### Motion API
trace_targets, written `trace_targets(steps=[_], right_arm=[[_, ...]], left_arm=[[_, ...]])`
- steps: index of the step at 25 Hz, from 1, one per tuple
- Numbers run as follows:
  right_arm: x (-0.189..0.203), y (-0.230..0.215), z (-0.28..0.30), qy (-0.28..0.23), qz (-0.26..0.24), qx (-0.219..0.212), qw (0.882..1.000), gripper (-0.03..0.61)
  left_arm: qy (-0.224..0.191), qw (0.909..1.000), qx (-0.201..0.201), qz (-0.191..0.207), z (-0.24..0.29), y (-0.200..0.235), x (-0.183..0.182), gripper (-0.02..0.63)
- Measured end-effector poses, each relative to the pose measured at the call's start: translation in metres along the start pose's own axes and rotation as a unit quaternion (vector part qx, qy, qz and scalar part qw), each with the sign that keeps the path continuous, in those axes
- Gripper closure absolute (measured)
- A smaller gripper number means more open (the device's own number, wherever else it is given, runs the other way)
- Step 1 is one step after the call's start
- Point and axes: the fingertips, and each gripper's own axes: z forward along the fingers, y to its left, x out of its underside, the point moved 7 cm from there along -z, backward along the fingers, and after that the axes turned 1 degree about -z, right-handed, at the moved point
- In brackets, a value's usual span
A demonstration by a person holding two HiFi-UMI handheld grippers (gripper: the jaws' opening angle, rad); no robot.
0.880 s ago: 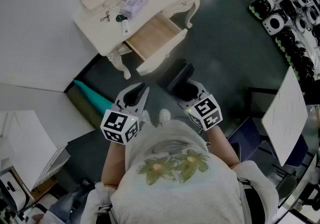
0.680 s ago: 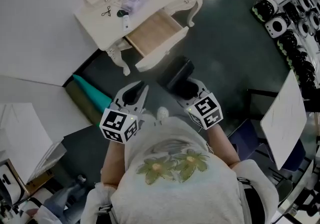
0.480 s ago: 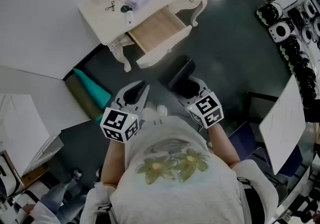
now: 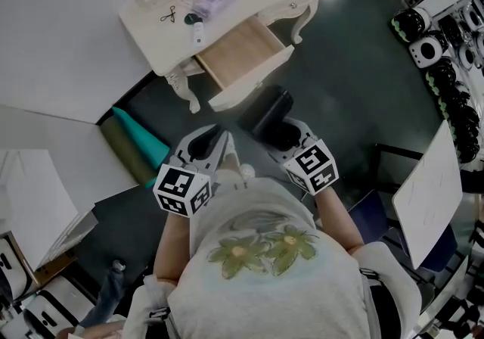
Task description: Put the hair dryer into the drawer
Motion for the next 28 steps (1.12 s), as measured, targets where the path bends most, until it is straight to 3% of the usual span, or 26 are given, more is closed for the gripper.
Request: trace_targets(steps=[9,28], right_arm=[[-0.026,-0.042,0.037,0.026,-0.008,0.001,1.0,0.366],[-0.057,-0.107,0.124,0.102,-0.065,0.008,0.993,0.365]], left_arm=[[-0.016,0.9998,0.002,-0.006,0.041,0.058,-0.039,0.554],[0.002,0.9994,0.011,-0.034,0.097,0.155,-0.069,0.554]])
